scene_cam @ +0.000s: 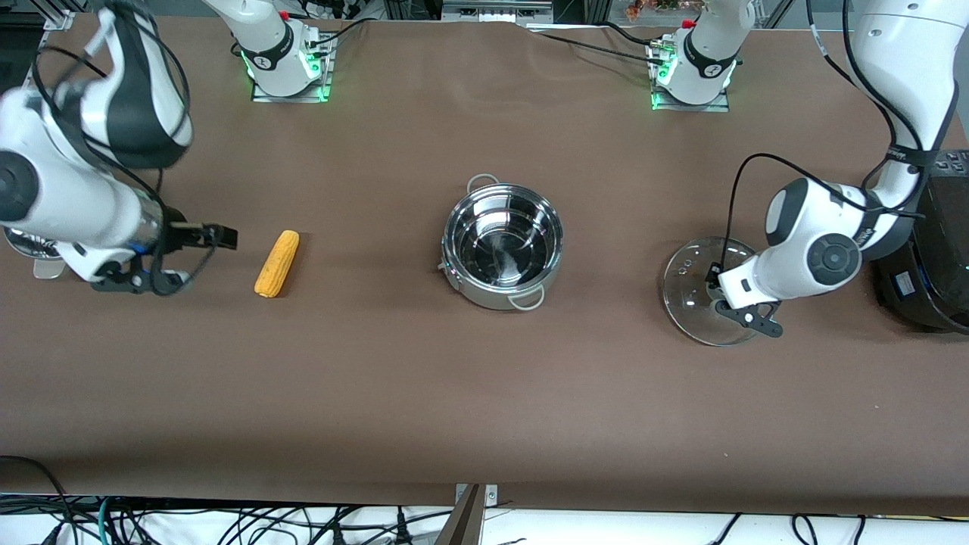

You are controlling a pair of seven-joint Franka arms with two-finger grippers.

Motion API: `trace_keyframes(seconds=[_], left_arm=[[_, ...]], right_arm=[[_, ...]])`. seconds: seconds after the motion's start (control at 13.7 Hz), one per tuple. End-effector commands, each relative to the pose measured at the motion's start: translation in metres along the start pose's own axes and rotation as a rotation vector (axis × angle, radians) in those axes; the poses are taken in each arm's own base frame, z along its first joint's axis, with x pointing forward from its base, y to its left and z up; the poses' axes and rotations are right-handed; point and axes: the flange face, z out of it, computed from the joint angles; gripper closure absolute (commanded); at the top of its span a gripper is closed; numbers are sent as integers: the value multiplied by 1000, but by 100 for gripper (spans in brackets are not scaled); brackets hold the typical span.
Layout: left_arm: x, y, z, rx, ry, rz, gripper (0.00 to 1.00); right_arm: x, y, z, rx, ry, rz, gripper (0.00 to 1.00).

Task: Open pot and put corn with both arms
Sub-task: 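Set the lid on the table while the right gripper grasps the corn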

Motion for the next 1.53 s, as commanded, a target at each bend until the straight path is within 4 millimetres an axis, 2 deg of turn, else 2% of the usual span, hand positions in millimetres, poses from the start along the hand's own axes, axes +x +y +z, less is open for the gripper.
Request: trace_keyframes(seconds=[0.0, 0.29, 0.36, 0.44, 0.51, 0.58, 0.73, 0.87, 1.02, 1.31, 1.46], left_arm=[[-8, 7, 4, 36, 23, -14, 86], [-7, 5, 15, 47, 18, -8, 79], [-7, 5, 17, 46, 15, -9, 73], [-7, 5, 17, 46, 15, -9, 46], [-7, 5, 17, 46, 15, -10, 9], [-8, 5, 16, 47, 11, -12, 0], [-9, 4, 10, 52, 5, -16, 0], [-9, 3, -4, 65, 6, -22, 0], [-13, 3, -33, 93, 24, -41, 0], [-17, 35, -110, 153, 23, -137, 0], [-25, 43, -150, 84, 48, -203, 0]], right_arm=[[15, -4, 20, 5, 15, 108, 0], [17, 4, 77, 15, 38, 173, 0], [17, 4, 92, 16, 35, 196, 0], [18, 3, 115, 18, 36, 212, 0], [17, 3, 139, 26, 57, 224, 0], [11, 3, 160, 32, 76, 238, 0], [-2, 3, 187, 36, 88, 267, 0], [0, 2, 200, 40, 93, 278, 0], [0, 0, 202, 42, 94, 295, 0], [-5, -5, 220, 45, 89, 305, 0], [-8, -18, 224, 49, 73, 312, 0]])
